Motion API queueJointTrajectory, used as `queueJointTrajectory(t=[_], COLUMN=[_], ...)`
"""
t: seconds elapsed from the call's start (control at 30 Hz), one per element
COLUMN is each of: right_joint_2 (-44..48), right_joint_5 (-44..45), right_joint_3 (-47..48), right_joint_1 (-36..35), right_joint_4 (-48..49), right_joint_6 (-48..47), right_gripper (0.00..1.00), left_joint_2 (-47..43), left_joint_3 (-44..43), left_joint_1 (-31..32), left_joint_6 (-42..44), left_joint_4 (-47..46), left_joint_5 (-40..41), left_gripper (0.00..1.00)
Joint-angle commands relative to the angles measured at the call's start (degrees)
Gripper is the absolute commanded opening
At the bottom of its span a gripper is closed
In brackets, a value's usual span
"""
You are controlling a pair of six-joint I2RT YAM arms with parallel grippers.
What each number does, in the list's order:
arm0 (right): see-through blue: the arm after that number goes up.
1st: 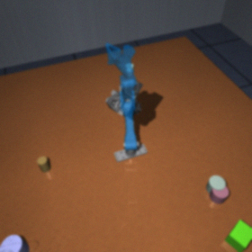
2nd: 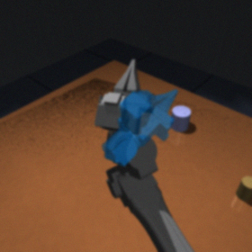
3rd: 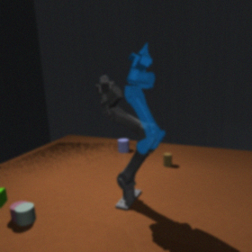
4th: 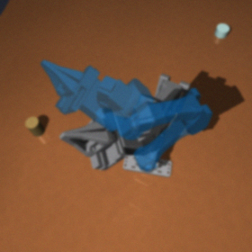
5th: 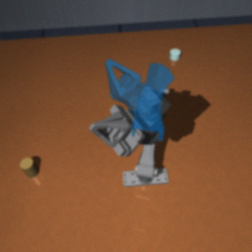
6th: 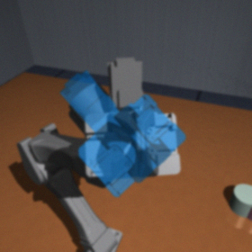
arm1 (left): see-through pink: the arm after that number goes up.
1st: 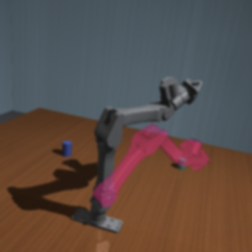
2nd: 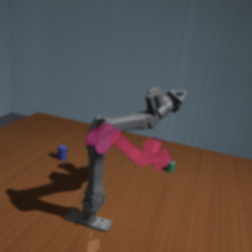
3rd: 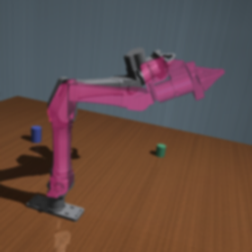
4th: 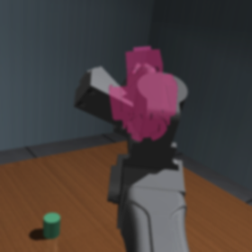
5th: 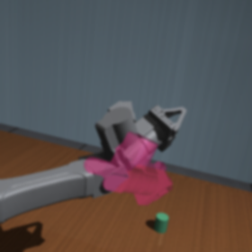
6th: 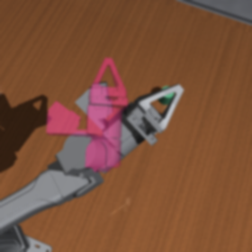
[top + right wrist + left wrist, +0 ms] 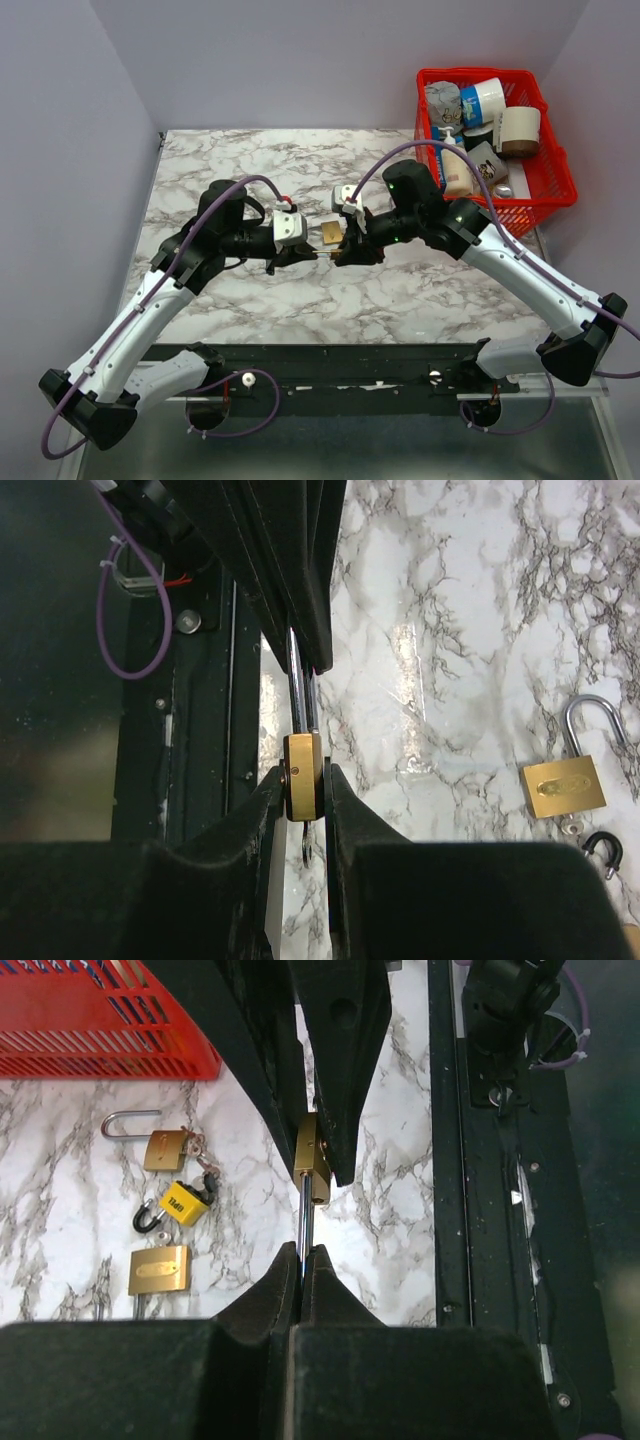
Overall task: Lock with the key
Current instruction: Lock the lock.
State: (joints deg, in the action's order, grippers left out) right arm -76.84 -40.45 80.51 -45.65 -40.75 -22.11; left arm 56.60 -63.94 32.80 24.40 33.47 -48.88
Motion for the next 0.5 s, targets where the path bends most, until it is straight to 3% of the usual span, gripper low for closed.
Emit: queueJointTrajectory(t=[0.0,0.47], right_joint_2=[-0.15,-0.51], right_joint_5=[0.72,2.83], right_joint_3=[-0.27,-0.18], right_joint_1=[-1.98,-3.83], right_joint_4=[5.42,8.85], right_joint_6=[0.49,0.66], right_gripper=[0.01,0.01], left_joint_2=[1.32,2.29], left_joint_3=[0.84,3.73], left_joint_1=[2.36,3.41], left_joint_6=[-5.23,-15.43], left_joint_4=[-8.77,-17.91], left_joint_5=[-1.39,-2.09], left_gripper=[0.00,0.00])
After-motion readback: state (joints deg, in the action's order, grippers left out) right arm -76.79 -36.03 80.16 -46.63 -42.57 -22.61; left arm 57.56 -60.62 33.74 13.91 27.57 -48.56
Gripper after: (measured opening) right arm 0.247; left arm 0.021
